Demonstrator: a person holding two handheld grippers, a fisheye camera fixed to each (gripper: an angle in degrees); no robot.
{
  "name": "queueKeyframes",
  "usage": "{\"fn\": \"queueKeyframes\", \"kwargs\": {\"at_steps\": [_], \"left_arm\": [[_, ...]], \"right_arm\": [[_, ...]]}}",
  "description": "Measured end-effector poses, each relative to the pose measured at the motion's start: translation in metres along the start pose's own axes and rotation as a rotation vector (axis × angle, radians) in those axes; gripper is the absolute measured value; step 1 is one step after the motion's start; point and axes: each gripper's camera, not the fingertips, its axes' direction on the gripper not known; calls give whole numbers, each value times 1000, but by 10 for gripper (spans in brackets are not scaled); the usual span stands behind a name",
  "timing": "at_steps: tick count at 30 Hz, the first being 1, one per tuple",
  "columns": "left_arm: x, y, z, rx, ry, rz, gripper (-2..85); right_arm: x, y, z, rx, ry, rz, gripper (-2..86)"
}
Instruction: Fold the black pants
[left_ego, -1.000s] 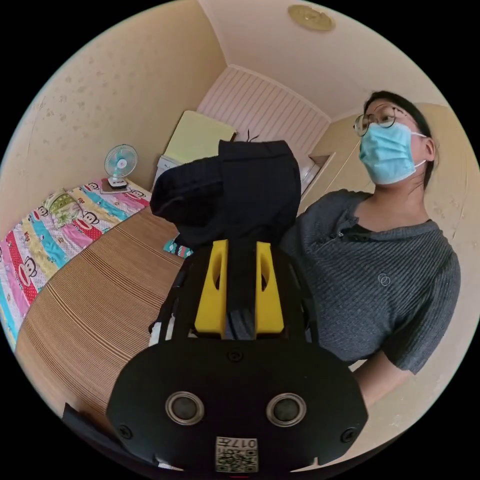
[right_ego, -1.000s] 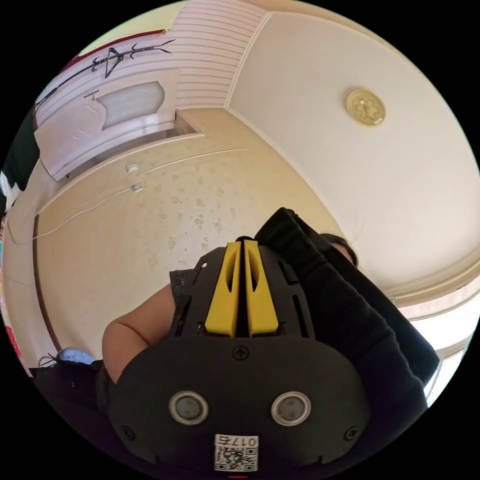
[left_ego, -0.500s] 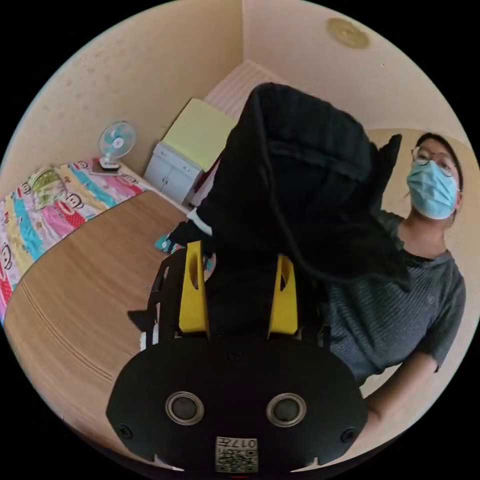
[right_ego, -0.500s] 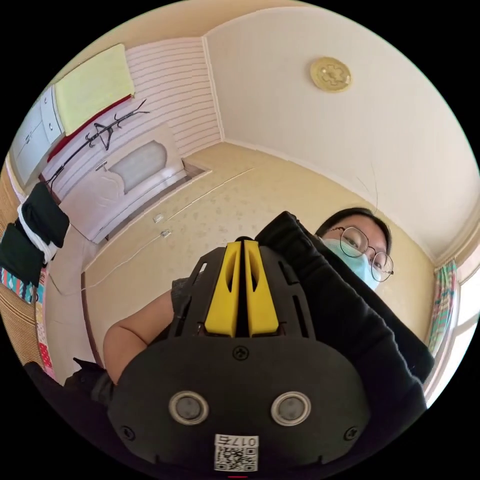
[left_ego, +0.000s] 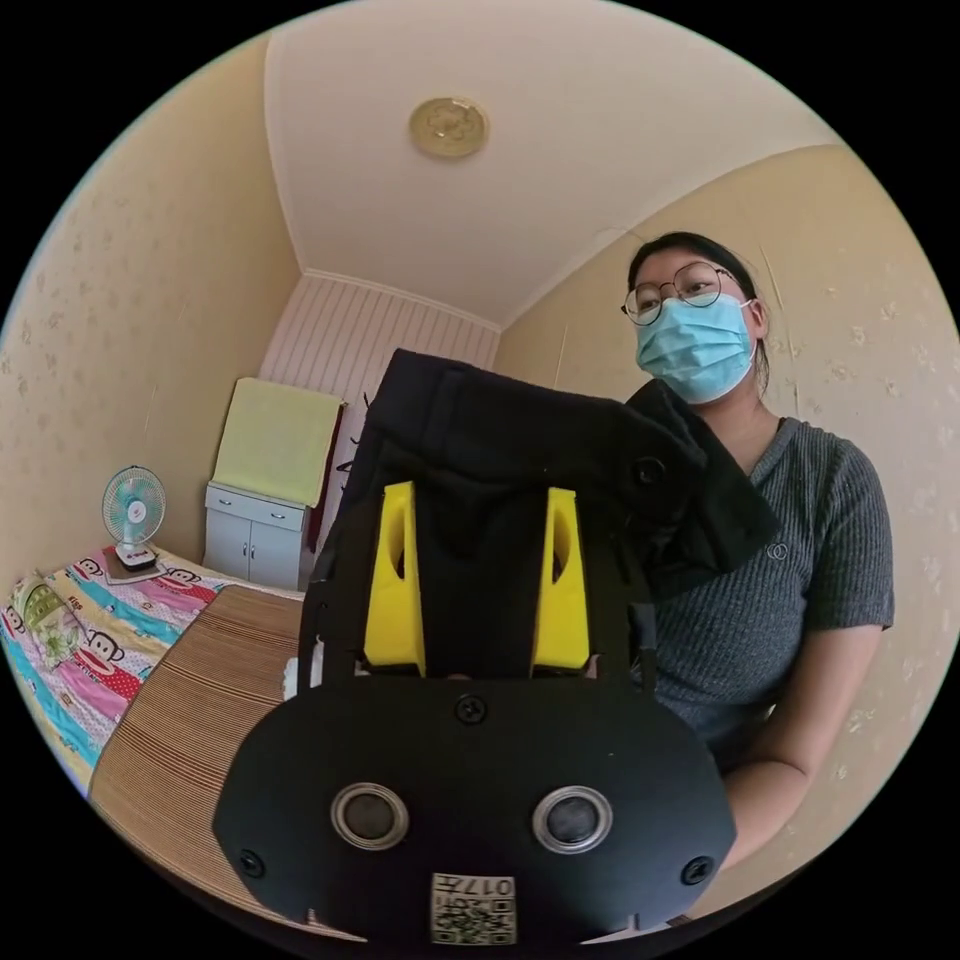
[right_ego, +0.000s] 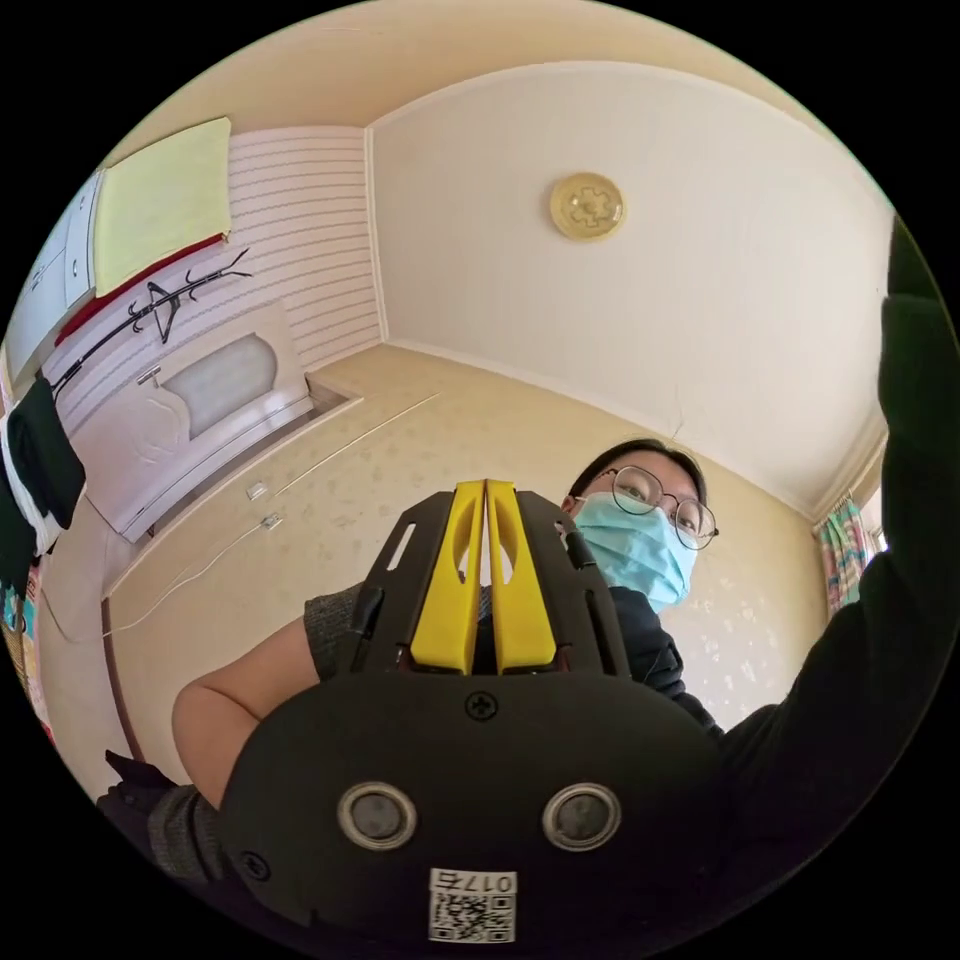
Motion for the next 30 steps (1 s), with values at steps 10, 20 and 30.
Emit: {"fn": "queueKeyframes", "kwargs": {"at_steps": [10, 20, 30], "left_arm": [[12, 33, -61, 56, 72, 49, 185], [35, 51, -108, -81, -7, 132, 251], [52, 62, -126, 1, 219, 311, 207]], "right_arm": [[18, 46, -15, 76, -138, 154, 2], [42, 101, -48, 215, -158, 351, 2], [61, 123, -77, 217, -184, 378, 2]]}}
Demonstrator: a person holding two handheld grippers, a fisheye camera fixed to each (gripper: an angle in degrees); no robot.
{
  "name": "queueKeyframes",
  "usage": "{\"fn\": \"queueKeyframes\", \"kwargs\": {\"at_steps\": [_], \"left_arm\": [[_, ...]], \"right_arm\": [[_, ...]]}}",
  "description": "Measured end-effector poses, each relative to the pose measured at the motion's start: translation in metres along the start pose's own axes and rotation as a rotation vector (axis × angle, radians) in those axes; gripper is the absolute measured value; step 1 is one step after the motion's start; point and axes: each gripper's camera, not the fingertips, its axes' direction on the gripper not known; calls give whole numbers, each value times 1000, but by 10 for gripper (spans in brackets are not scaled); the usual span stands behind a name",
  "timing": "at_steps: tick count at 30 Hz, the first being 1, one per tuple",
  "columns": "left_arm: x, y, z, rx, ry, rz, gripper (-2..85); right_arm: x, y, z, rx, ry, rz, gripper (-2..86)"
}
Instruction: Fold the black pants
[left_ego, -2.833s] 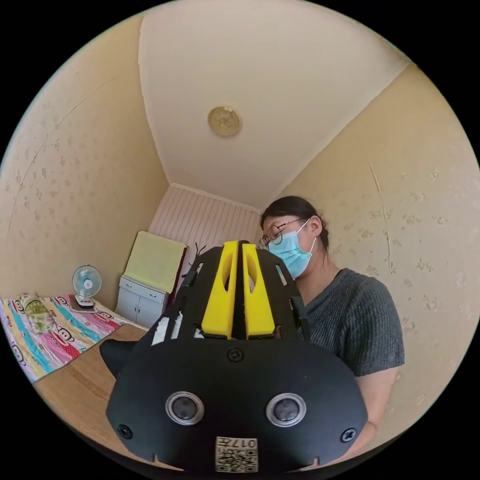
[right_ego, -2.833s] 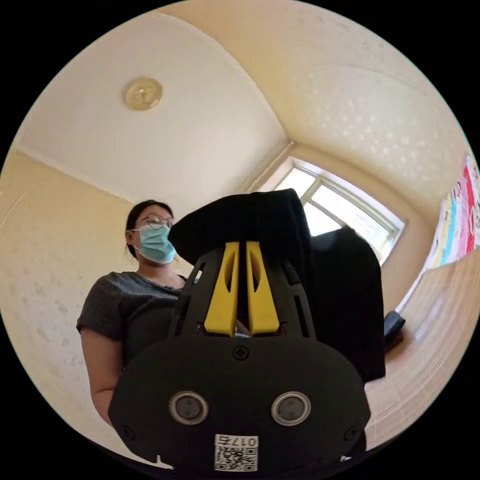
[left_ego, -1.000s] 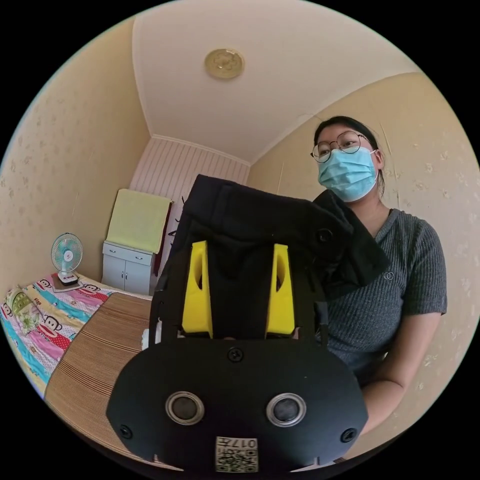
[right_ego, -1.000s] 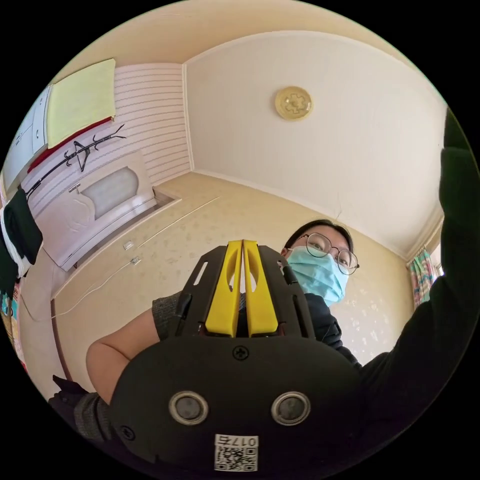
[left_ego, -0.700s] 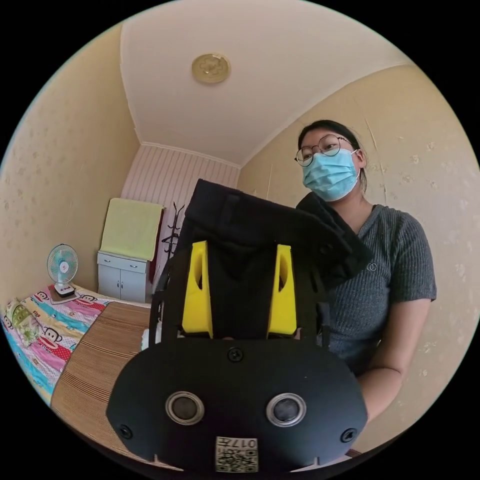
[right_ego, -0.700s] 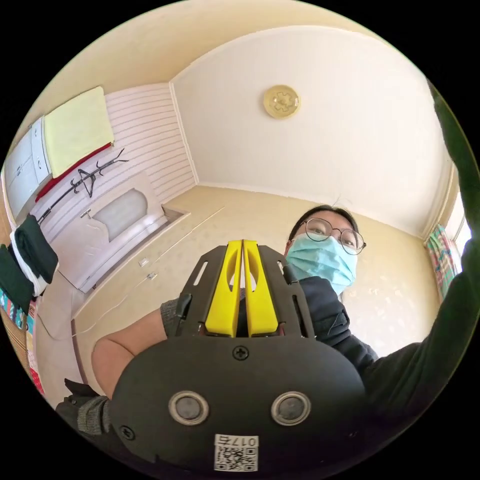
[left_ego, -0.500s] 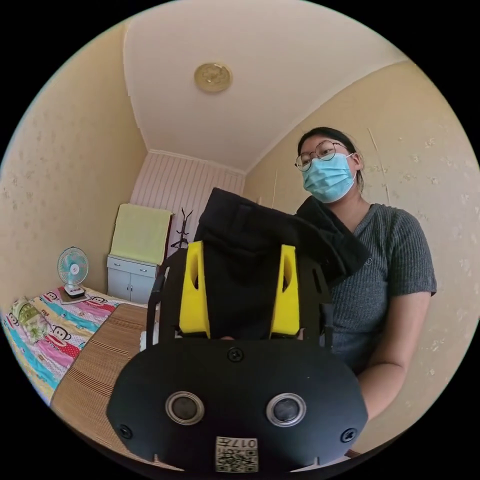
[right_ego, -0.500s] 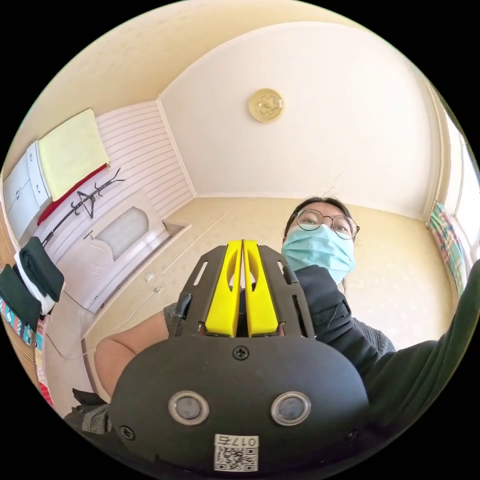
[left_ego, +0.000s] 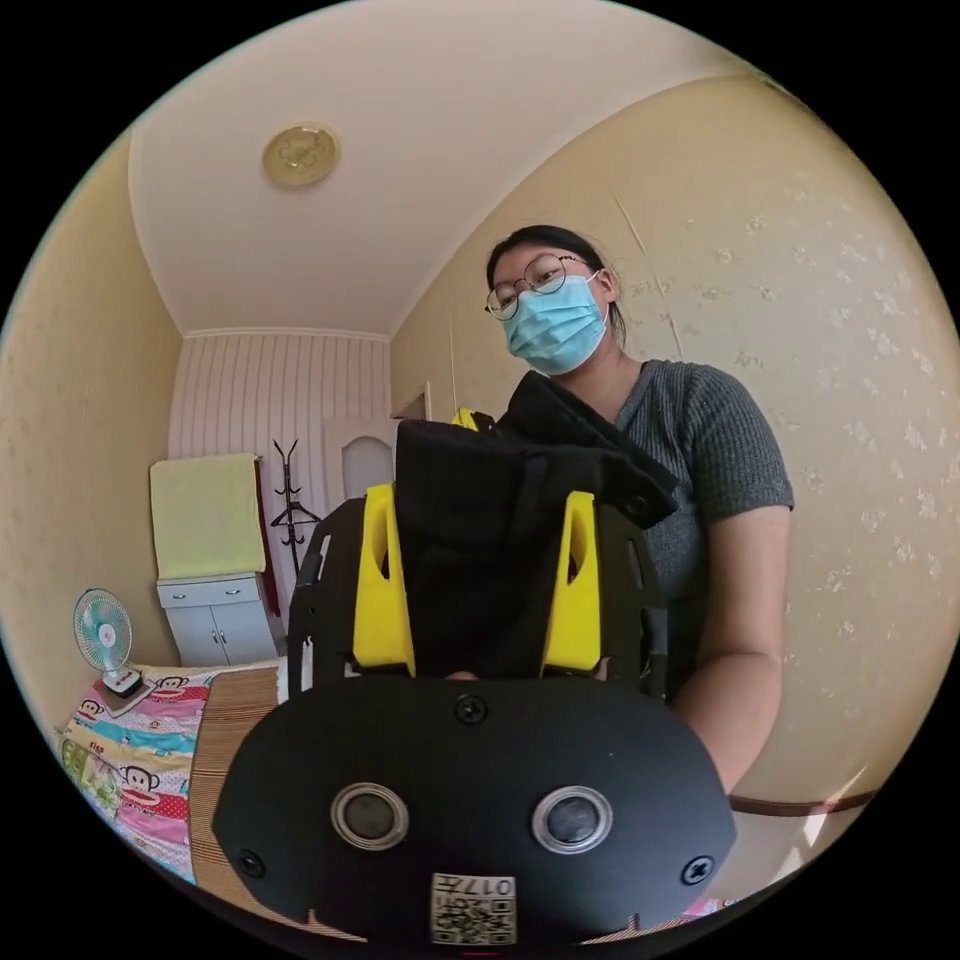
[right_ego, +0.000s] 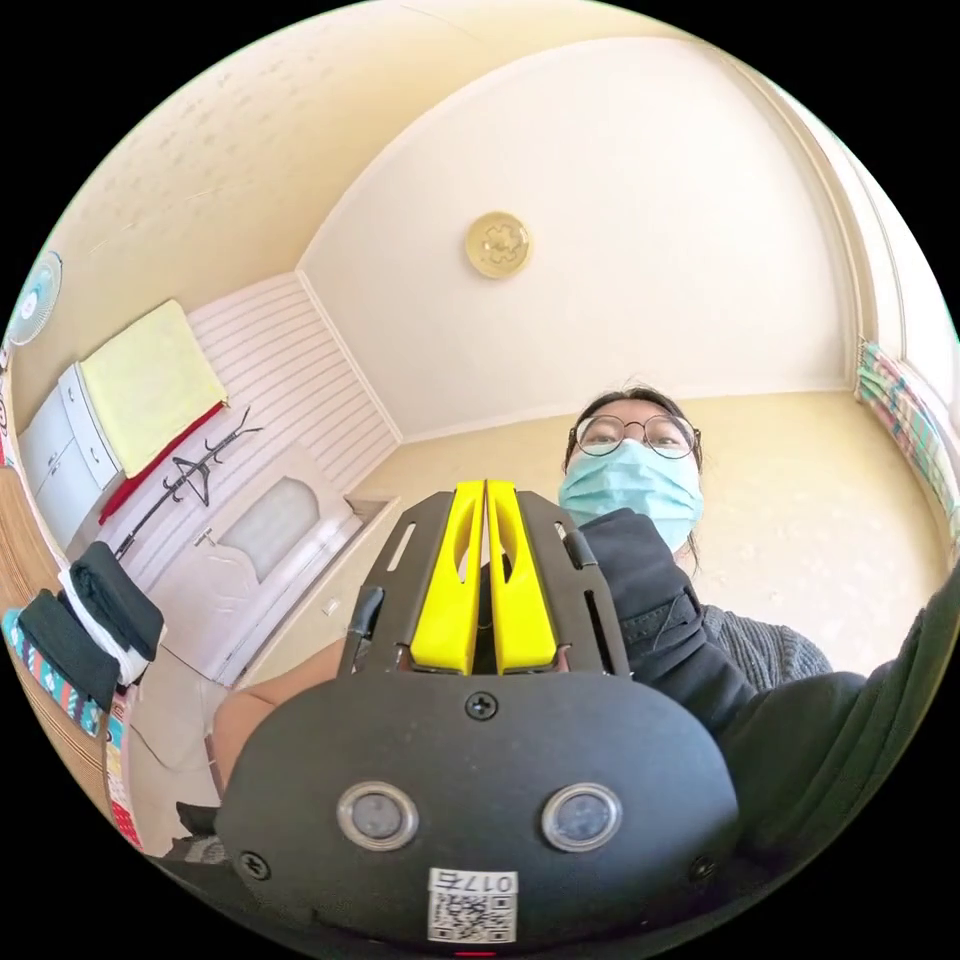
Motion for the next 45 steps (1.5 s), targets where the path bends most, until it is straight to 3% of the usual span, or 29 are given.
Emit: {"fn": "queueKeyframes", "kwargs": {"at_steps": [3, 6, 13, 16, 18, 23, 26, 28, 33, 37, 41, 45], "left_arm": [[11, 14, -13, 87, -25, -10, 152], [31, 29, -26, 189, -166, -74, 121], [80, 23, -35, 376, -513, -256, 110], [92, -6, -24, 336, -642, -273, 108], [99, -28, -11, 279, -735, -262, 109], [118, -90, 58, -22, -1168, -156, 109], [123, -107, 88, -86, -1318, -120, 108], [128, -114, 95, -96, -1353, -83, 108], [146, -130, 87, -39, -1302, -43, 108], [168, -143, 88, -12, -1350, -5, 109], [190, -147, 82, 15, -1314, -3, 109], [211, -146, 72, 53, -1293, -5, 110]], "right_arm": [[-34, -9, -12, -15, 88, -162, 3], [-86, -12, -17, -41, 248, -357, 3], [-202, 18, -23, 93, 1116, -487, 4], [-221, 47, -19, 126, 1376, -512, 5], [-227, 68, -18, 146, 1438, -545, 6], [-222, 126, -16, 144, 1629, -592, 18], [-185, 158, -1, -28, 1912, -564, 46], [-134, 175, 3, -267, 2206, -403, 85], [-45, 204, -27, -595, 2567, -70, 159], [18, 220, -32, -728, 2803, -158, 198], [44, 224, -7, -748, 2793, -495, 206], [62, 211, 20, -963, 2399, -403, 73]]}}
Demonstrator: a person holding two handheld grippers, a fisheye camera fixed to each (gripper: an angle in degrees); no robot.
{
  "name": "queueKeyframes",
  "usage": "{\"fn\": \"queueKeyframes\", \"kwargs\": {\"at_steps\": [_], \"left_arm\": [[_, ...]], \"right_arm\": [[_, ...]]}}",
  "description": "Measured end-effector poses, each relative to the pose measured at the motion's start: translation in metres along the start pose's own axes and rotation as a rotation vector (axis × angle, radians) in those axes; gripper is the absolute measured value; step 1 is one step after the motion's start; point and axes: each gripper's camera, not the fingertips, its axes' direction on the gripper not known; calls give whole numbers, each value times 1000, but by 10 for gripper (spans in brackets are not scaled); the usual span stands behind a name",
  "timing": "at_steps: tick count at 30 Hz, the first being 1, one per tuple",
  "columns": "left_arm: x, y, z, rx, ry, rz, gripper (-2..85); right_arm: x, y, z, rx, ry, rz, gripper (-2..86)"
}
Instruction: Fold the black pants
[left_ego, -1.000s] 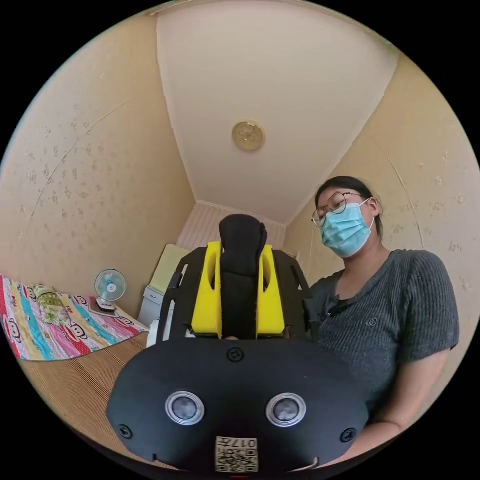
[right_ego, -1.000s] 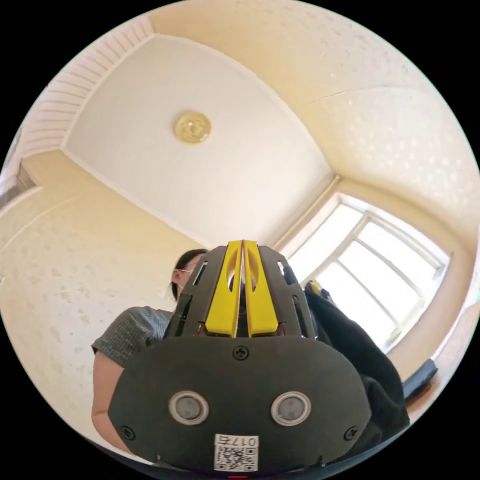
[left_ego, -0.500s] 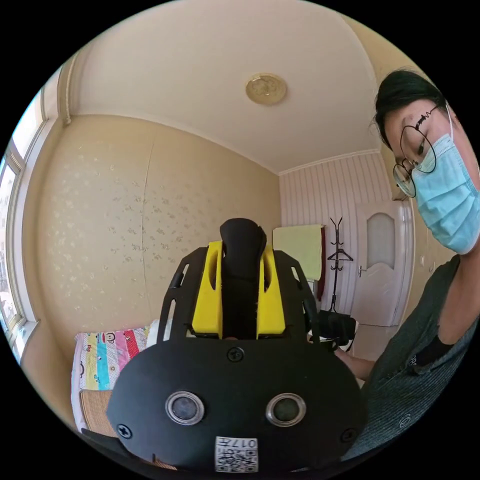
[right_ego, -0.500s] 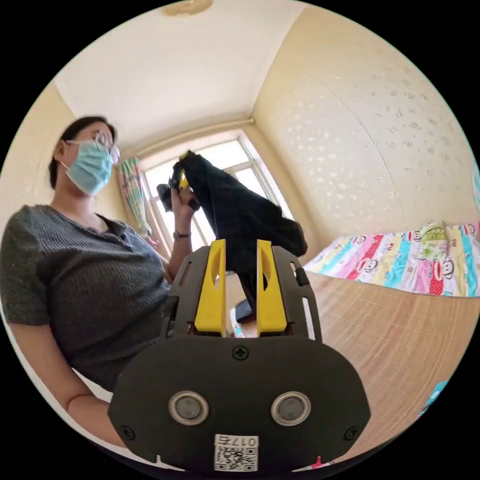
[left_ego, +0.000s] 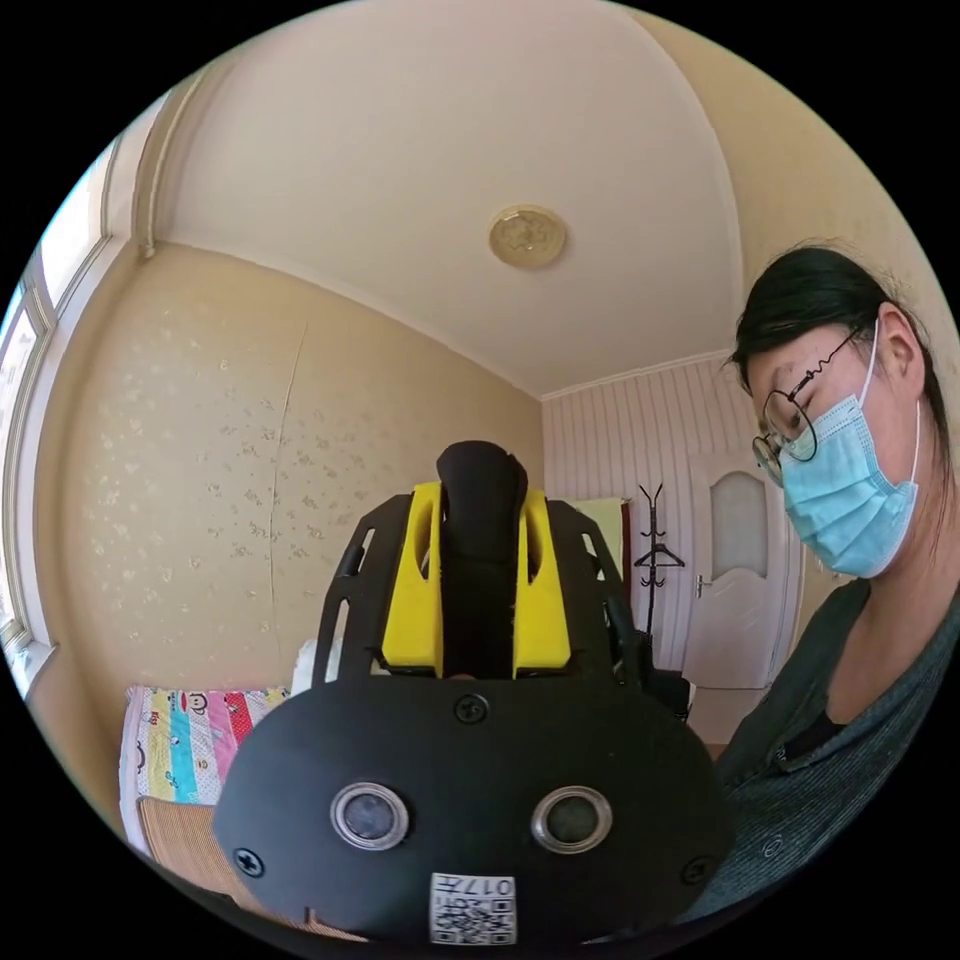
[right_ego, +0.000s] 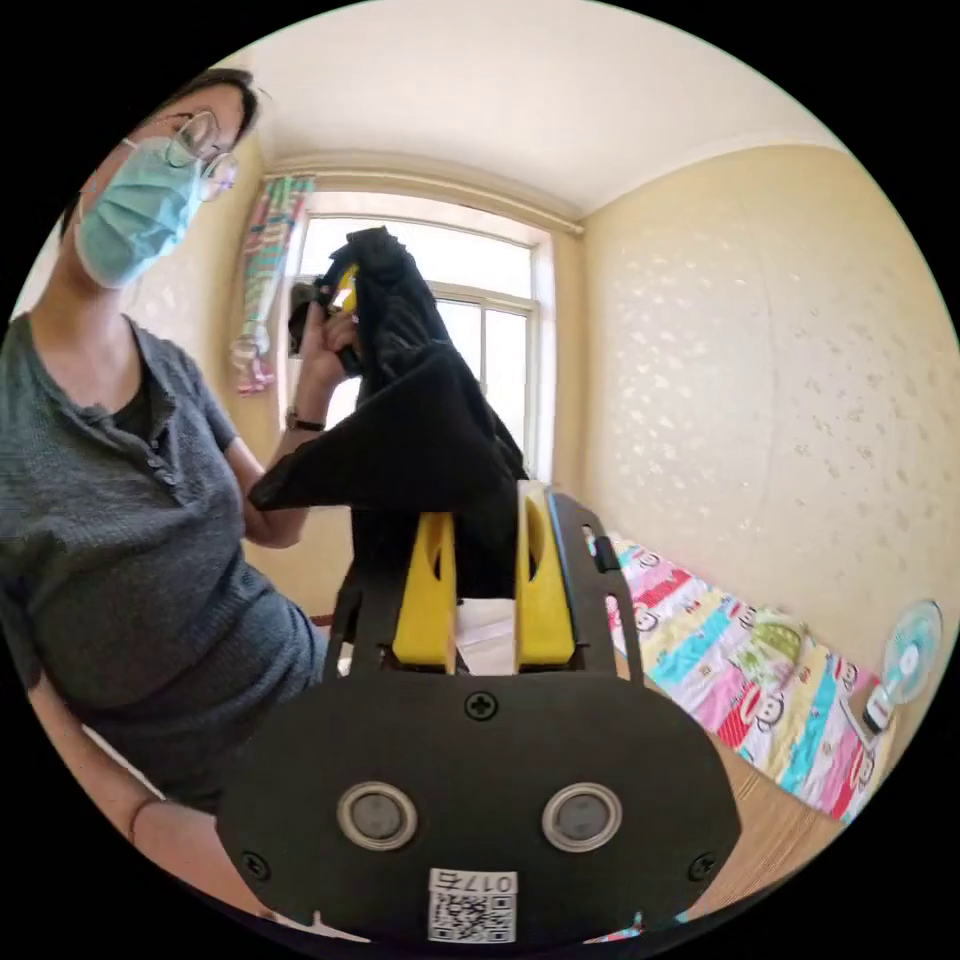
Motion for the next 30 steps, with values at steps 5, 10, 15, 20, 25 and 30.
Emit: {"fn": "queueKeyframes", "kwargs": {"at_steps": [5, 10, 15, 20, 25, 30], "left_arm": [[-17, 0, -40, 51, -63, -45, 111], [-19, 1, -83, 257, 19, -33, 24], [-8, -6, -75, 158, -170, 22, -8], [-63, 58, -17, -135, -235, -160, -3], [-104, 134, 8, -389, -228, -282, 37], [-120, 203, 12, -559, -122, -367, 71]], "right_arm": [[-14, -36, -51, 232, -85, 52, 45], [-91, -102, -79, 155, 29, -74, 34], [-132, -111, -60, 182, 166, 77, 32], [-125, -115, -57, 122, 174, 100, 32], [-143, -126, -54, 47, 290, 50, 34], [-160, -141, -74, 77, 374, 36, 34]]}}
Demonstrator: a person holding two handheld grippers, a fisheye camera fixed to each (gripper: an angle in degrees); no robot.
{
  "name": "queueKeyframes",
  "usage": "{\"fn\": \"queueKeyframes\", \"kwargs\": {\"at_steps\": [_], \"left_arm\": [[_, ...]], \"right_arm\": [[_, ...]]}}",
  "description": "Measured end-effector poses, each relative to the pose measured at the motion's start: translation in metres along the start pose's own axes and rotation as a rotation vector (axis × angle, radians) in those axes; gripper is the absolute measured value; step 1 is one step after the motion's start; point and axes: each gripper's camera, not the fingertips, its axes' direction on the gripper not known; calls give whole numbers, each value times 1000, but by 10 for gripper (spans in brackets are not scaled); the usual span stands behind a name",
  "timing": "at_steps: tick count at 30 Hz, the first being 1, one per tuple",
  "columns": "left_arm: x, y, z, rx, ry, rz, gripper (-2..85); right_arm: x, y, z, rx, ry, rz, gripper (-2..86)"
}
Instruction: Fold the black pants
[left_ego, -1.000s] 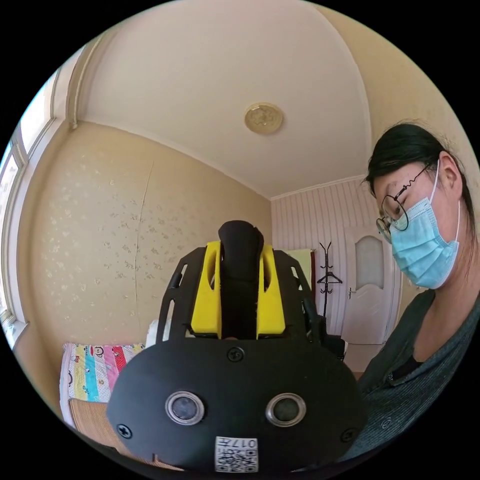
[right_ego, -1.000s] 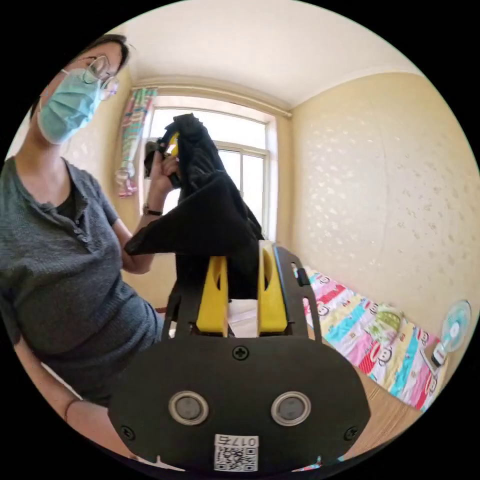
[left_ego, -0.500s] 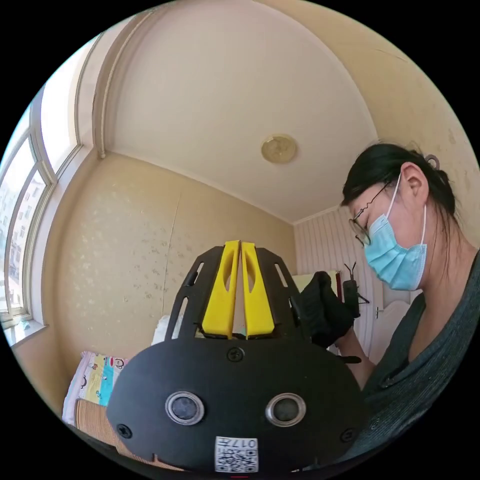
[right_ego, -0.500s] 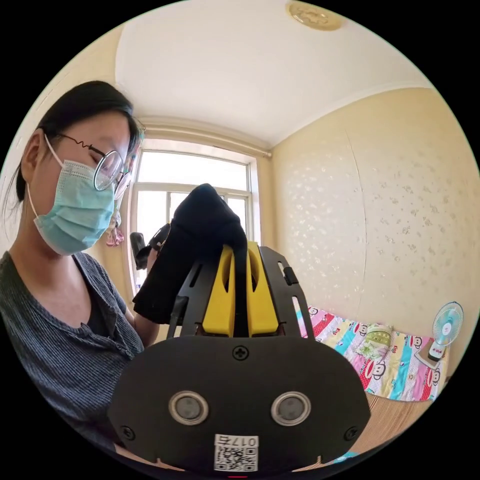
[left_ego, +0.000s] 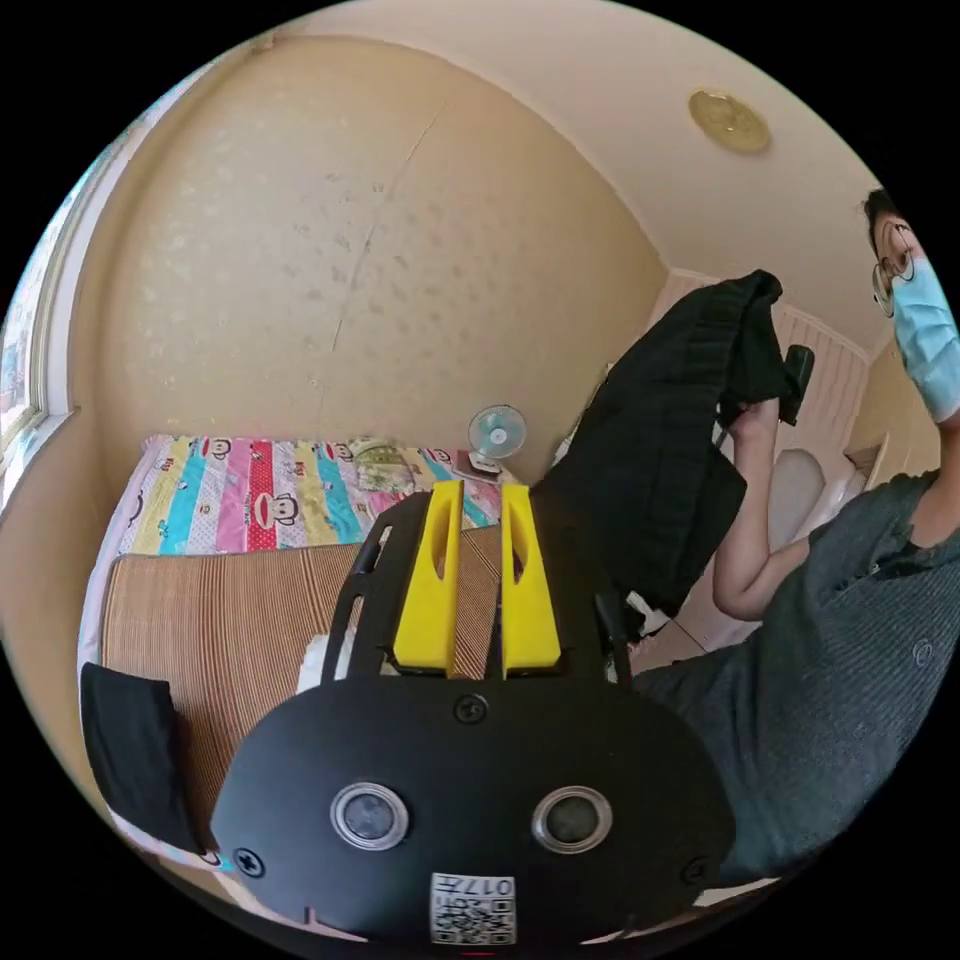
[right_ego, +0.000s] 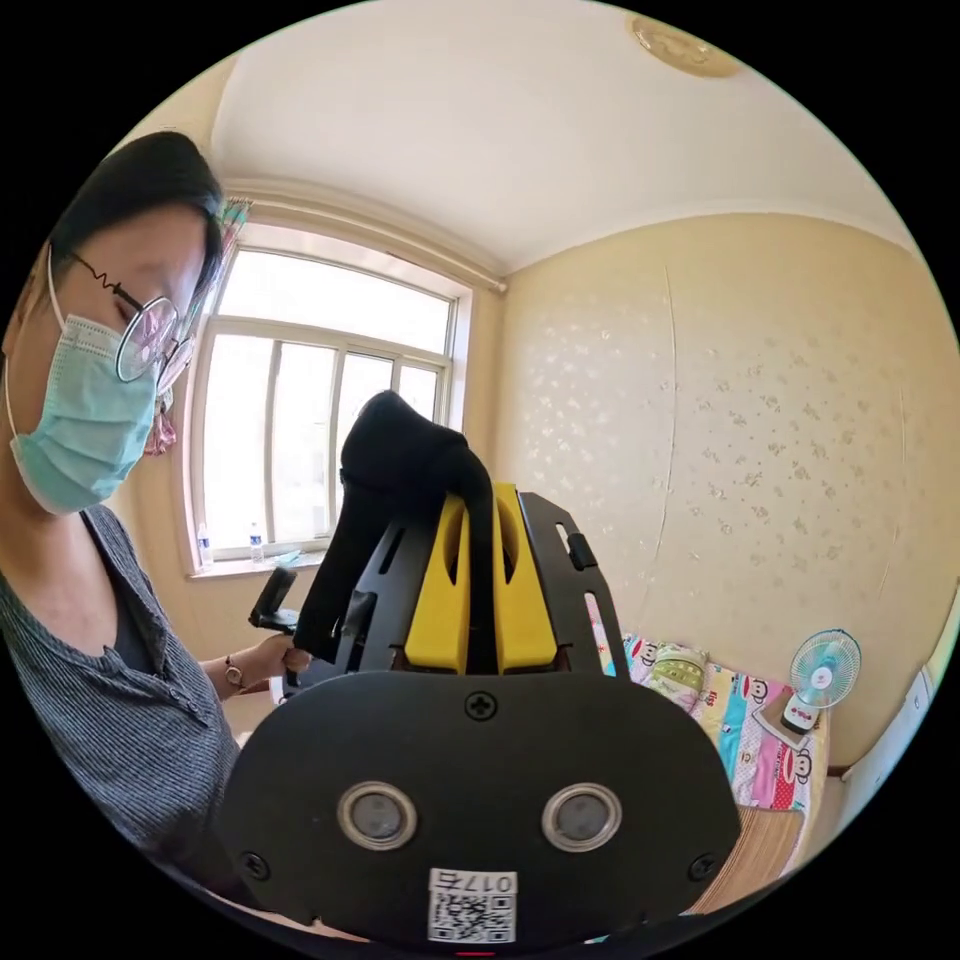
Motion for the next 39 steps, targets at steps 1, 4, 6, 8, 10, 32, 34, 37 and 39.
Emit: {"fn": "queueKeyframes", "kwargs": {"at_steps": [1, 4, 6, 8, 10, 32, 34, 37, 39], "left_arm": [[-3, 9, 15, -79, 71, -6, 77], [32, 29, 43, -180, 170, 148, 95], [67, 34, 51, -176, 117, 265, 119], [111, 30, 58, -137, 32, 378, 160], [136, 22, 60, -96, -4, 414, 173], [215, -157, -176, 727, 124, 166, -5], [227, -160, -170, 726, 109, 117, -4], [237, -178, -139, 654, 14, 35, -1], [230, -215, -106, 565, -52, -22, 4]], "right_arm": [[-1, -6, -7, 11, 4, -2, 34], [0, -19, -26, 57, 3, 5, 34], [4, -26, -35, 81, 13, 44, 34], [7, -34, -42, 91, 37, 89, 33], [8, -44, -47, 95, 62, 114, 33], [107, -136, -161, 123, 41, 113, 35], [139, -139, -151, 74, 58, 149, 35], [213, -148, -104, -78, 111, 252, 38], [279, -160, -51, -200, 140, 310, 43]]}}
